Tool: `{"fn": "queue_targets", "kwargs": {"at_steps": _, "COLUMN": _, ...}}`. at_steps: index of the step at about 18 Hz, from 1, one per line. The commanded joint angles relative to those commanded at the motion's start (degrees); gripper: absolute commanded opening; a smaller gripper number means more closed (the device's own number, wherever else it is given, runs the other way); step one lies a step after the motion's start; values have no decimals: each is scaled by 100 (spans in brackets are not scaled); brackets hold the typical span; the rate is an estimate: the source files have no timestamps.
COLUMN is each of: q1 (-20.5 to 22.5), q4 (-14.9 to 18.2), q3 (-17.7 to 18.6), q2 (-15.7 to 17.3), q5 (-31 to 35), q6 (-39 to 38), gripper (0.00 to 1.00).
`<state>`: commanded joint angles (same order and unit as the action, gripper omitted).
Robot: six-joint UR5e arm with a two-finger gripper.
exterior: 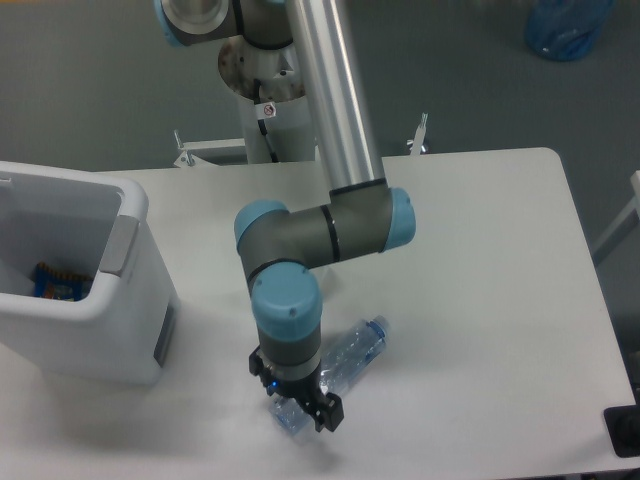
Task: Place the trash in the trash can
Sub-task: 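Lower the gripper and close it around the bottle's middle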
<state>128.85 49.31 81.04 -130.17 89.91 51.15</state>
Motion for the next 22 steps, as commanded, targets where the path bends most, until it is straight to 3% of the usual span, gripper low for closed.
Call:
{"fn": "queue_targets", "kwargs": {"at_steps": 2, "q1": -9, "q4": 35, "q3": -9, "q2": -52, "q5": -9, "q6": -157, "gripper": 100}}
{"fn": "queue_targets", "kwargs": {"at_steps": 3, "q1": -9, "q4": 52, "q3": -17, "q2": -88, "q5": 0, "q6": -289, "gripper": 95}}
{"fn": "queue_targets", "kwargs": {"at_steps": 7, "q1": -26, "q4": 61, "q3": -18, "q2": -106, "q5": -9, "q6": -351, "gripper": 46}}
{"fn": "queue_targets", "kwargs": {"at_steps": 8, "q1": -26, "q4": 61, "q3": -18, "q2": -106, "q5": -9, "q6": -395, "gripper": 42}}
{"fn": "queue_targets", "kwargs": {"at_steps": 11, "q1": -26, "q4": 61, "q3": -26, "q2": -88, "q5": -9, "q6": -492, "gripper": 39}}
{"fn": "queue_targets", "kwargs": {"at_steps": 15, "q1": 0, "q4": 61, "q3": -18, "q2": 192, "q5": -140, "q6": -483, "gripper": 37}}
{"fn": "queue_targets", "kwargs": {"at_steps": 18, "q1": 79, "q4": 44, "q3": -61, "q2": 430, "q5": -491, "q6": -518, "gripper": 37}}
{"fn": "queue_targets", "kwargs": {"at_steps": 22, "q1": 316, "q4": 26, "q3": -403, "q2": 729, "q5": -1228, "q6": -992, "gripper": 37}}
